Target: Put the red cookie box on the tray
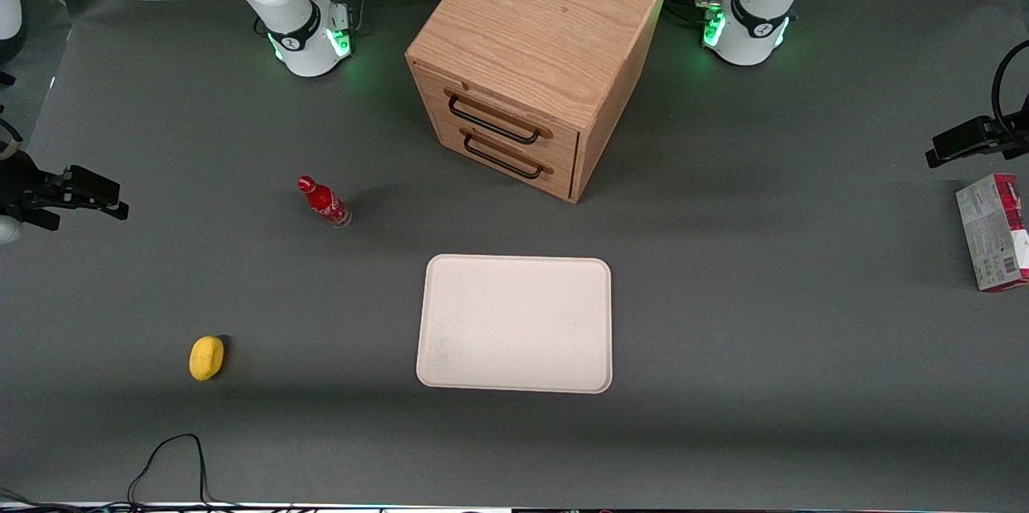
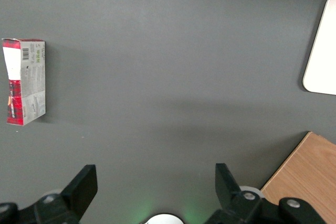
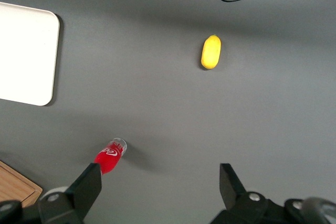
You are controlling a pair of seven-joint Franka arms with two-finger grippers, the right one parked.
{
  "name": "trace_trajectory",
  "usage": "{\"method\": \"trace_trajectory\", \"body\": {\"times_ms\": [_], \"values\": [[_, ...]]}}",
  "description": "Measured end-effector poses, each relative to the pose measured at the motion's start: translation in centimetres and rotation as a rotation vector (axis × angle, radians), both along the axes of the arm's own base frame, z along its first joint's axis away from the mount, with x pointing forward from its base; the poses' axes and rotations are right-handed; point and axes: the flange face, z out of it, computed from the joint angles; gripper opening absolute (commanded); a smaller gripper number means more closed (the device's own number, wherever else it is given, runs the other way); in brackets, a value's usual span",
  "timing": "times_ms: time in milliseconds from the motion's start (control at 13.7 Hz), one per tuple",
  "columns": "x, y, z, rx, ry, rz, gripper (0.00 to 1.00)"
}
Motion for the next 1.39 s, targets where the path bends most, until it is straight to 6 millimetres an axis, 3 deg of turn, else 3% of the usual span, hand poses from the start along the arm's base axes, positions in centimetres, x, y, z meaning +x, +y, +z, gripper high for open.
{"method": "trace_trajectory", "body": {"times_ms": [584, 876, 1168, 1387], "values": [[-0.2, -2.6, -0.2, 0.017, 0.029, -0.048, 1.00], [-0.2, -2.7, -0.4, 0.024, 0.035, -0.052, 1.00], [-0.1, -1.3, -1.1, 0.035, 0.056, -0.030, 1.00], [-0.4, 3.2, -1.3, 0.036, 0.065, 0.003, 1.00]]}}
